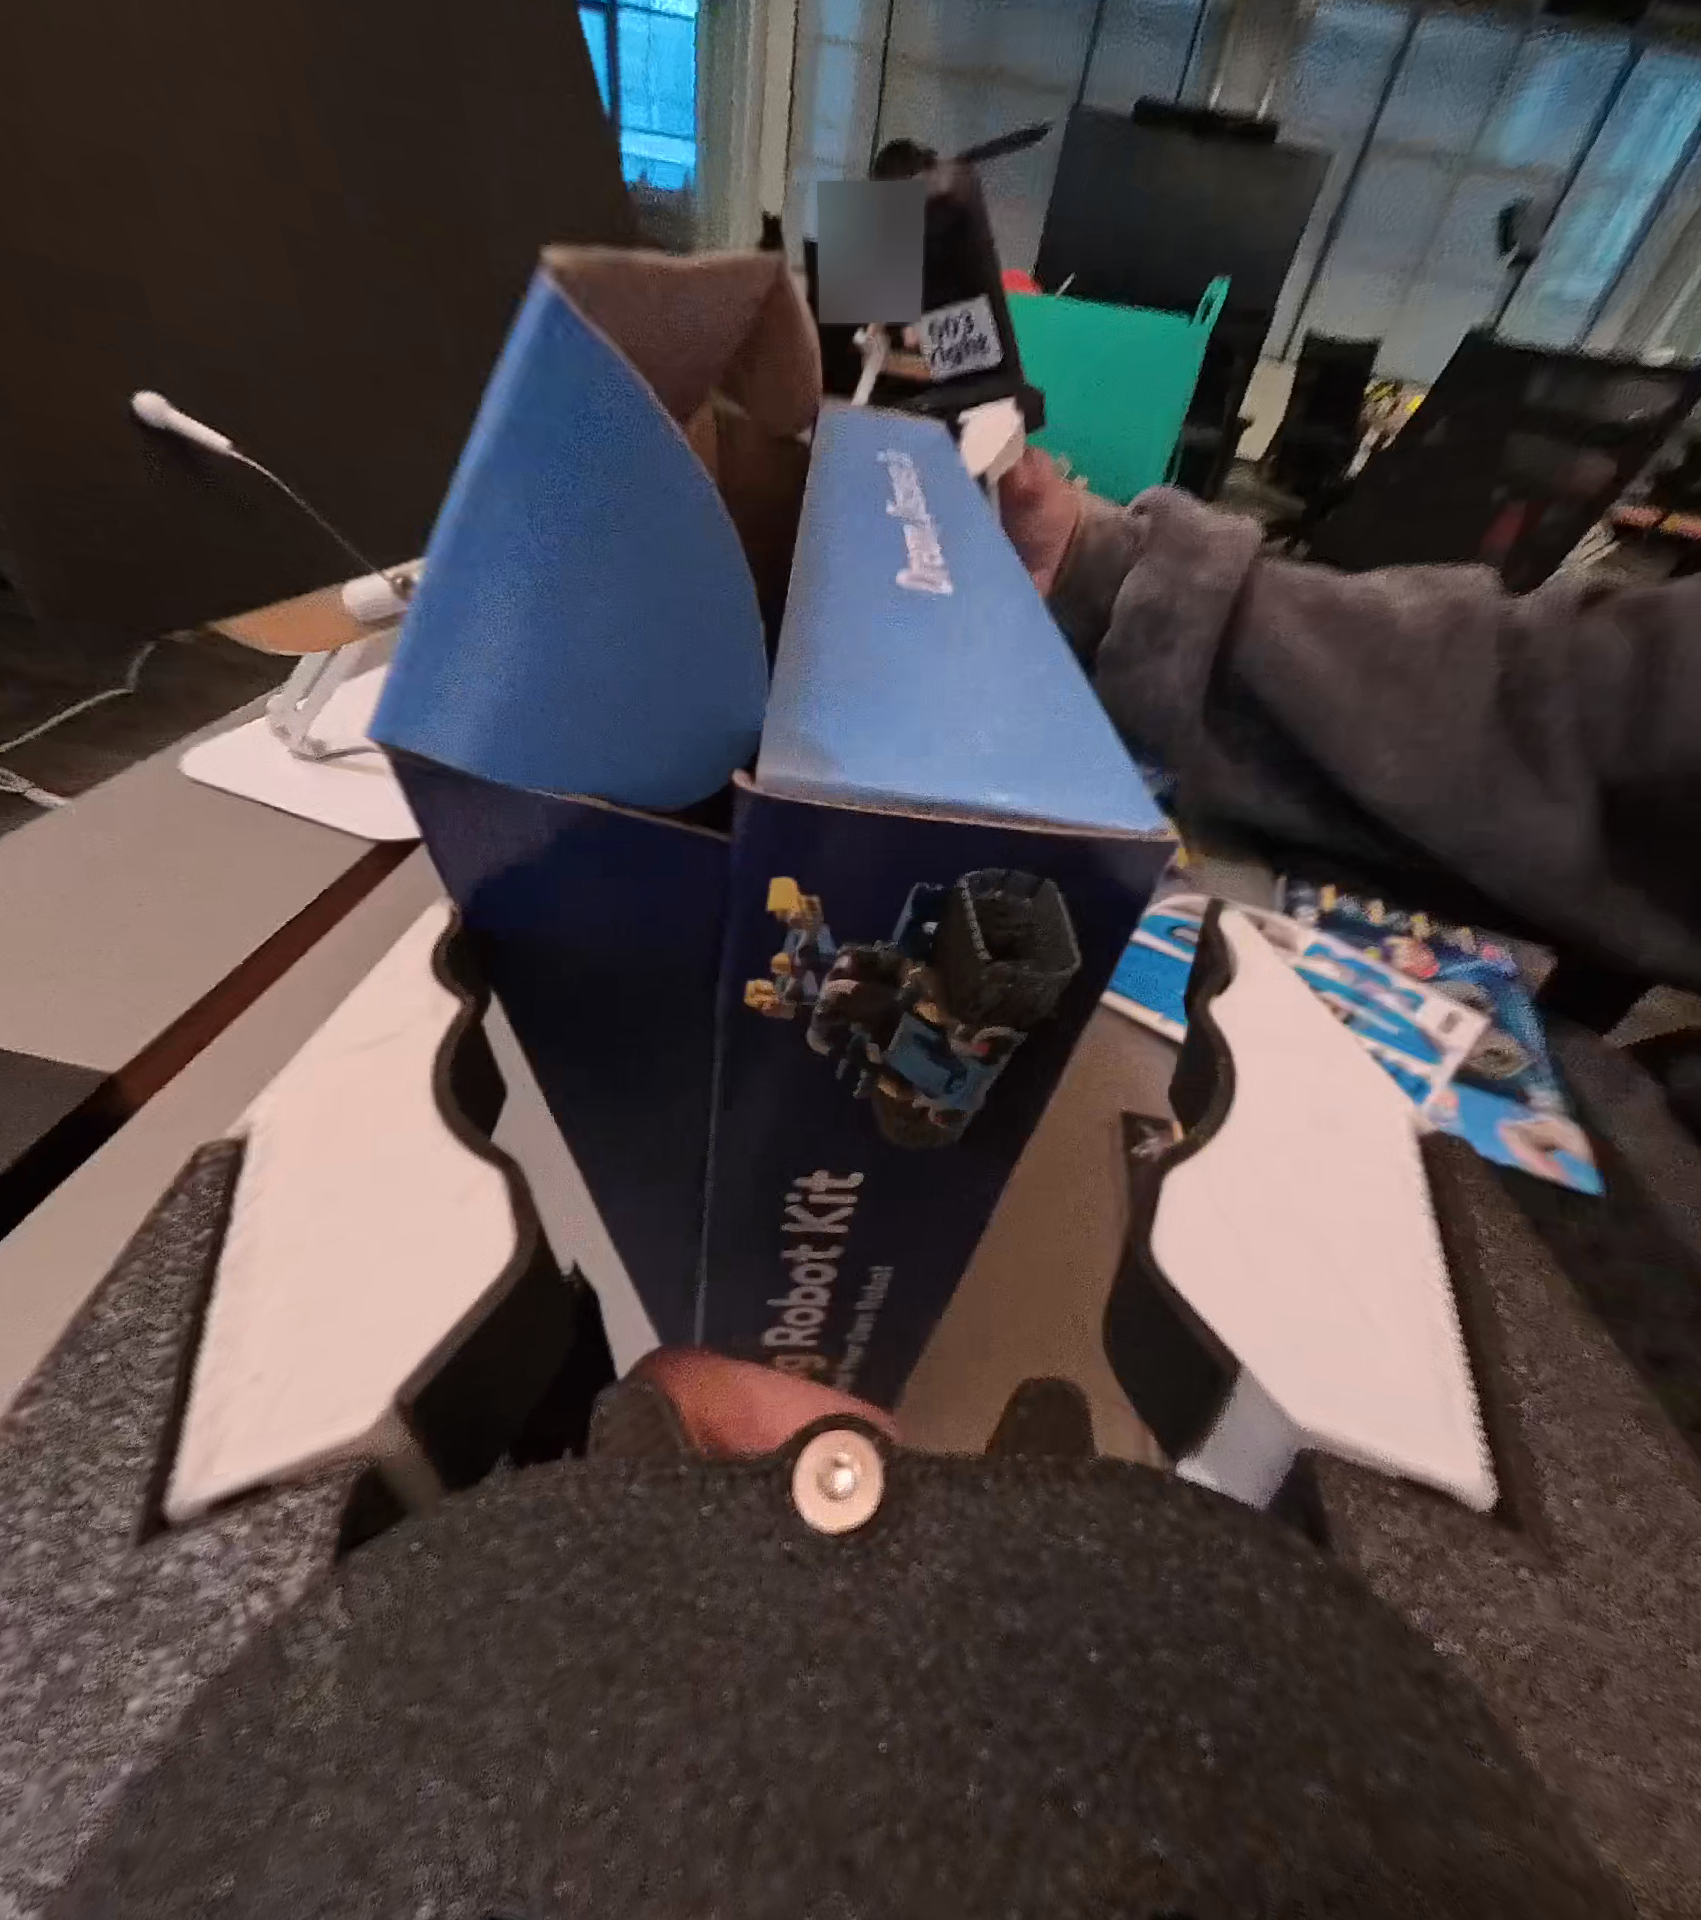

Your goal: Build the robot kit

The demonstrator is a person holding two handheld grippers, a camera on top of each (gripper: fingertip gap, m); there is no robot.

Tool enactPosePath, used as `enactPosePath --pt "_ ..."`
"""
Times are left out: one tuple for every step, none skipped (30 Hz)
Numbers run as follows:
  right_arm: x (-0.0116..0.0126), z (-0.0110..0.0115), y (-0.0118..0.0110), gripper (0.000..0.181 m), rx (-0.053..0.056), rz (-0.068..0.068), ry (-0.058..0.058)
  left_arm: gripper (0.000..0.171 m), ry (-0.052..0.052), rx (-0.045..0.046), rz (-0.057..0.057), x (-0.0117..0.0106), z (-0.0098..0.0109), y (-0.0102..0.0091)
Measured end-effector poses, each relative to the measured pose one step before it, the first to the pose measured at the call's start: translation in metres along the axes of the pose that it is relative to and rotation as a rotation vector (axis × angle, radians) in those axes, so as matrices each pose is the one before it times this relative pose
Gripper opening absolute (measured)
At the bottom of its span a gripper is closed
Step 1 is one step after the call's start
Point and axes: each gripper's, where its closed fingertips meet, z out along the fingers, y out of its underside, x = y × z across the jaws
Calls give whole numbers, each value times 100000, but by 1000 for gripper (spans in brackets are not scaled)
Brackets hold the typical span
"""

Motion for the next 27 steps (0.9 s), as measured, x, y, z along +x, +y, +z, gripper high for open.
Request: enactPosePath --pt "265 33 -116 118 -298 1603 33 125 -3298 -3910 5010 -306 578 722" --pt "200 61 -36 118 -10 1119 -109 120 -1793 -2456 3536 -151 367 450" --pt "159 -88 -52 118 241 878 927 119 -225 -16 267 -58 167 19" --pt "185 -177 -21 116 -100 754 1172 118 -242 196 -1223 -218 110 -19" --pt "-29 -284 68 111 -836 -21 1497 117 -10 753 -949 -152 86 -54" --pt "-177 -454 -148 105 -1027 -1152 455 117 -132 954 -192 -77 75 -59" --pt "-198 -788 -560 103 454 -599 818 116 28 704 356 19 64 -37" --pt "-27 -932 -1014 102 2499 -353 2334 116 136 236 532 70 27 -19" --pt "605 -1024 -1266 95 2486 190 5618 116 11 -15 162 31 47 -4" --pt "722 -1018 -1578 87 2012 490 6356 116 -54 115 -204 -11 55 -25" --pt "480 -449 -1159 80 738 887 5771 116 -56 366 -478 -51 57 -21" --pt "518 0 -585 69 -2389 952 6656 115 -24 424 -584 -56 50 -28" --pt "235 310 -58 64 -5200 -268 5703 115 -53 242 -464 -62 26 -21" --pt "-211 407 113 63 -5258 -2700 4161 115 -15 20 -304 -31 7 2" --pt "-139 433 196 63 -4997 -3861 4792 115 -17 -65 49 16 -3 10" --pt "-230 457 177 63 -3994 -3991 4391 115 -60 -118 282 25 -1 9" --pt "-285 487 98 60 -2923 -2965 3460 115 -8 -243 271 51 -1 16" --pt "17 471 -7 55 -2325 -1923 4289 115 -10 -192 233 23 -4 8" --pt "450 436 -186 45 -1382 -557 6083 115 39 -9 104 20 1 2" --pt "522 309 -51 24 -2174 -94 4829 115 0 150 -56 -9 -5 1" --pt "-90 218 -58 12 -2759 -52 192 115 -66 256 -343 -53 15 -20" --pt "87 -22 -15 9 -3072 1460 736 115 -142 324 -442 -70 3 -18" --pt "10 -152 -36 8 -3412 -805 865 115 -112 331 -290 -54 5 -18" --pt "350 -319 -7 4 -3637 -1948 3736 115 -106 269 43 -13 -8 -13" --pt "674 -344 -110 1 -2926 -5130 5536 115 95 -146 376 7 -44 27" --pt "-68 -348 -180 1 -3291 -2835 -75 115 197 -218 386 52 -23 15" --pt "-84 -293 -148 1 -3805 600 -1276 115 165 -265 372 51 -13 20"
